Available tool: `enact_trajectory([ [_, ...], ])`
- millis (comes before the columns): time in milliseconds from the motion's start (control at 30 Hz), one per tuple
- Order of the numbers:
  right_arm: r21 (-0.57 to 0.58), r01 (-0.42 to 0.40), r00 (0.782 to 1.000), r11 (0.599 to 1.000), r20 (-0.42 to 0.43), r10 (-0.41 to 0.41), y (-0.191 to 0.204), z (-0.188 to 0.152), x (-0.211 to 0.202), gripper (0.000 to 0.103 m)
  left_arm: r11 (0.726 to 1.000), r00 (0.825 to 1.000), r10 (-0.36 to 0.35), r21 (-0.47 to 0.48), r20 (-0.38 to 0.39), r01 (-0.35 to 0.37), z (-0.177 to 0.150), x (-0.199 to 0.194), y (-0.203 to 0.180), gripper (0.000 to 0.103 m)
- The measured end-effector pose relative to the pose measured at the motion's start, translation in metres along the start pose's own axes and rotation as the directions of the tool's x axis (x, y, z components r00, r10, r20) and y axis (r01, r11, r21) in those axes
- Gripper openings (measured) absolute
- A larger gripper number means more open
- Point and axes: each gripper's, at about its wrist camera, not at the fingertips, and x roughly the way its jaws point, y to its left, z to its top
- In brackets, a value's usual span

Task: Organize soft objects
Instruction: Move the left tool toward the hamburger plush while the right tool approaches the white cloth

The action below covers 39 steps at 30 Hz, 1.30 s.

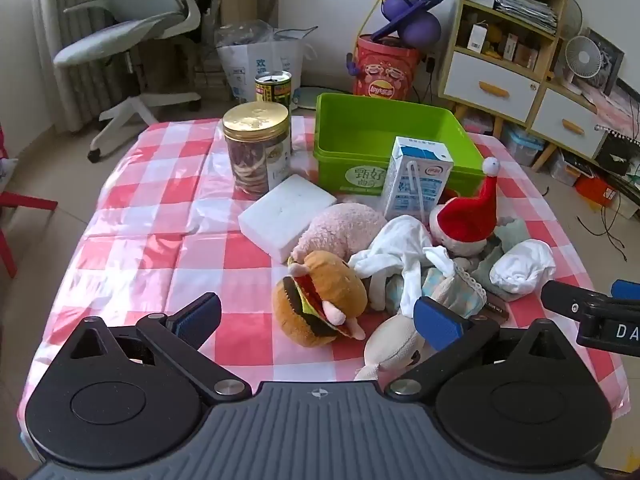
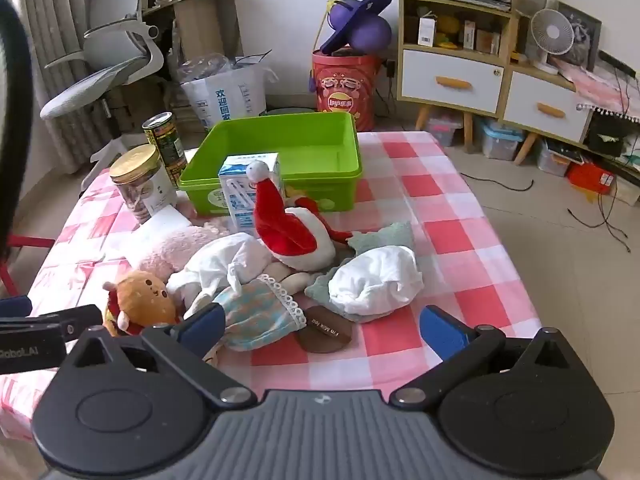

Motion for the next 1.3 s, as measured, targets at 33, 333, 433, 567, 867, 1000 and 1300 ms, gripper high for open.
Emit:
enact_trajectory([
  [33,0.001,-0.006,1.000,1.000,-0.003,0.006,0.001,0.000,0.000,0.082,1.000,1.000,-0.005,0.000,-0.003,0.005,0.000,0.000,0.000,0.098],
  [333,0.019,-0.024,1.000,1.000,-0.016,0.024,-0.001,0.000,0.002,0.082,1.000,1.000,0.001,-0.003,-0.009,-0.001,-0.002,0.002,-0.002,0.098],
  [433,0.017,-0.016,1.000,1.000,-0.017,0.017,-0.002,0.000,0.001,0.082,1.000,1.000,0.005,-0.003,-0.017,-0.005,-0.002,0.006,-0.003,0.098],
  [567,0.009,-0.008,1.000,1.000,-0.022,0.008,0.003,0.001,0.001,0.082,1.000,1.000,0.000,-0.014,-0.018,-0.001,-0.002,0.005,0.003,0.098],
  [867,0.018,-0.013,0.999,1.000,-0.037,0.013,0.001,0.005,0.006,0.082,1.000,1.000,0.001,-0.001,-0.020,-0.001,0.000,0.010,0.006,0.098],
  [1000,0.016,-0.011,0.999,1.000,-0.030,0.012,-0.002,0.009,0.008,0.082,1.000,1.000,0.003,-0.003,0.001,-0.003,0.003,0.013,0.013,0.098],
  [1300,-0.017,-0.022,0.999,1.000,-0.031,0.021,-0.010,0.018,0.022,0.082,0.996,0.997,-0.080,0.026,-0.025,0.080,0.004,0.031,0.027,0.098],
])
